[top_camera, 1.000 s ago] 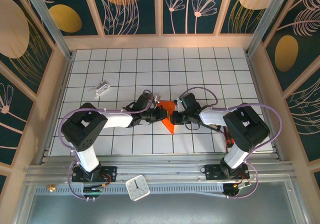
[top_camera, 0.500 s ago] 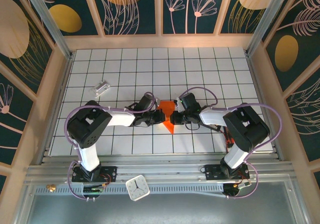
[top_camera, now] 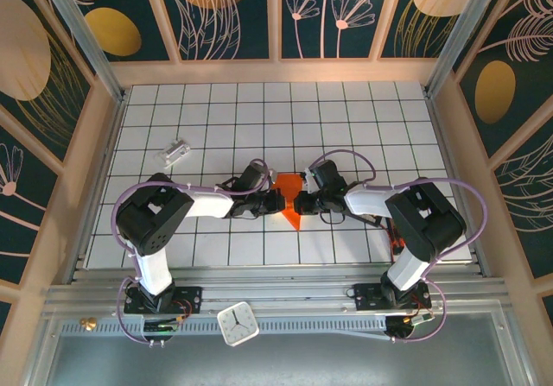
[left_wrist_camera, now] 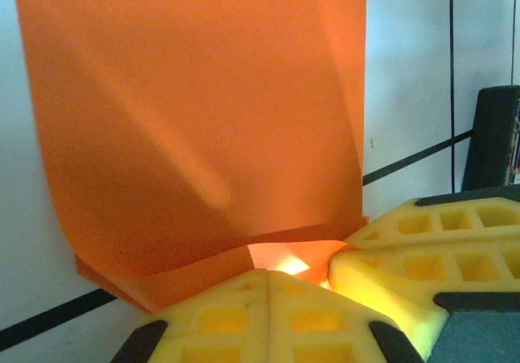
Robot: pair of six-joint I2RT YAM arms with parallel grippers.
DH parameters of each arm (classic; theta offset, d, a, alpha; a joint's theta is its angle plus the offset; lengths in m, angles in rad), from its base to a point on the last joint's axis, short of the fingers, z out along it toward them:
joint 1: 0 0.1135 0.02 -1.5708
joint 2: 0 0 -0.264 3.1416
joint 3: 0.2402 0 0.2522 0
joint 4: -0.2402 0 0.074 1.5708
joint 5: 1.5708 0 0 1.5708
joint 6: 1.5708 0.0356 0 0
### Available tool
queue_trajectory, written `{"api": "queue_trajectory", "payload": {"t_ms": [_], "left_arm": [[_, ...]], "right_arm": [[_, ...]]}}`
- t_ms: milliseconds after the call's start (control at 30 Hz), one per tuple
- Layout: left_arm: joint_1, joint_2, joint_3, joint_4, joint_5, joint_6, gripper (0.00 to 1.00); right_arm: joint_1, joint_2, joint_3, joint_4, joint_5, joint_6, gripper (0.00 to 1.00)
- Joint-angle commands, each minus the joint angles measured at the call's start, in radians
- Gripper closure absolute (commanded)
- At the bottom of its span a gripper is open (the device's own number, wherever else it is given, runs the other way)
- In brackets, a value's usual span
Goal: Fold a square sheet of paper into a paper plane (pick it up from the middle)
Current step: Third fold the triangle at the center of the table.
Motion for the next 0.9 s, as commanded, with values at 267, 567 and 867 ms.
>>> {"api": "queue_trajectory", "payload": {"t_ms": [267,567,867], "left_arm": [[0.010,0.046,-0.022,-0.061,-0.053,0.022,1.00],[0.010,0.044,-0.023,-0.064,-0.056,0.021,1.00],[0.010,0.048,-0.013,-0.073,-0.063,0.023,1.00]], "right_arm": [[0.002,-0.094,0.025,-0.238,0.062,-0.039,0.84],[0.004,-0.250,-0.025,-0.256,0.047,-0.024,0.80],[0.118,-0.199,-0.013,-0.075,-0.065,0.048,0.88]]}}
